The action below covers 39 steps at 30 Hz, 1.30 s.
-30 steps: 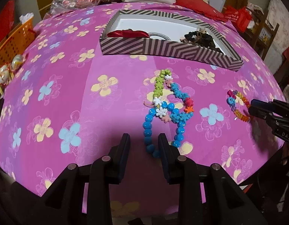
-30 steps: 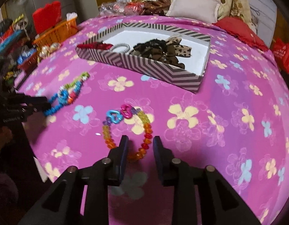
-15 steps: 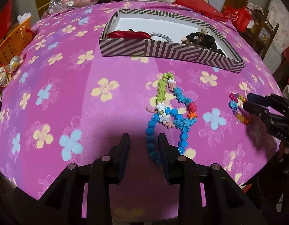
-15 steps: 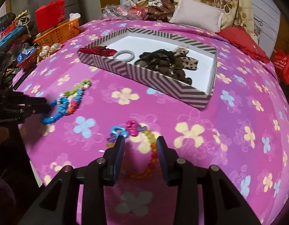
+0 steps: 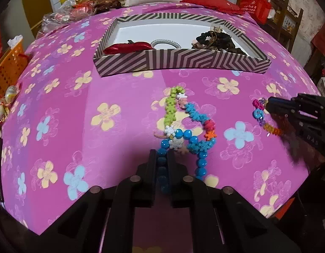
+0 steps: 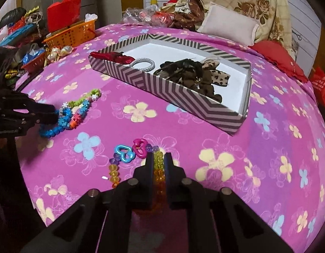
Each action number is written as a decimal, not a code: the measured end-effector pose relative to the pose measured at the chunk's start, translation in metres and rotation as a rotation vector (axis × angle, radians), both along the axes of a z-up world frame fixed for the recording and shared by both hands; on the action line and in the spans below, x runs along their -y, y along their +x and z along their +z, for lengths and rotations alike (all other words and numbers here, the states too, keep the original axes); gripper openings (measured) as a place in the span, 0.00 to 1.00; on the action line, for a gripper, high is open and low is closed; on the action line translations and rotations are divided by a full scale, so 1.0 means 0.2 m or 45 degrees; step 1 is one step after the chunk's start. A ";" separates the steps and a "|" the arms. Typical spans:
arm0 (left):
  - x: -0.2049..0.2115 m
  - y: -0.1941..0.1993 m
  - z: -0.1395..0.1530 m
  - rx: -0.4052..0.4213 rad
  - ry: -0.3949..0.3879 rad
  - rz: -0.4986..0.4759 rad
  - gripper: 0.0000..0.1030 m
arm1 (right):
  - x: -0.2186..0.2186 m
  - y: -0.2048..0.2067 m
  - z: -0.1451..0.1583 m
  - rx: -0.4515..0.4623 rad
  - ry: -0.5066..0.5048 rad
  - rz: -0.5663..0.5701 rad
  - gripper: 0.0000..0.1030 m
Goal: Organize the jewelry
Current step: 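Carry the blue bracelet over the box with the left tool while the right carries the orange bracelet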
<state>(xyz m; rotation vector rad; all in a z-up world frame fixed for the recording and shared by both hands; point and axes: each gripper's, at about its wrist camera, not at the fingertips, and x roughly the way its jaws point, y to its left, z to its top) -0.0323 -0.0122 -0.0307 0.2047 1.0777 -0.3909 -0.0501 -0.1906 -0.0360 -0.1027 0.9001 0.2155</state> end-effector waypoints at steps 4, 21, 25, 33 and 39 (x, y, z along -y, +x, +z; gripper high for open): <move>0.02 0.00 0.05 -0.021 -0.083 -0.045 0.00 | 0.03 -0.03 0.03 0.024 0.080 -0.028 0.09; 0.04 -0.05 0.39 0.058 -0.303 -0.099 0.00 | 0.11 -0.13 0.24 0.151 0.204 -0.059 0.09; 0.02 -0.07 0.47 0.095 -0.320 -0.104 0.00 | 0.11 -0.14 0.29 0.177 0.224 -0.050 0.09; 0.02 -0.05 0.53 0.160 -0.301 -0.070 0.00 | 0.07 -0.13 0.36 0.204 0.224 -0.030 0.09; 0.03 -0.02 0.51 0.176 -0.281 -0.038 0.00 | 0.05 -0.12 0.40 0.214 0.220 -0.019 0.09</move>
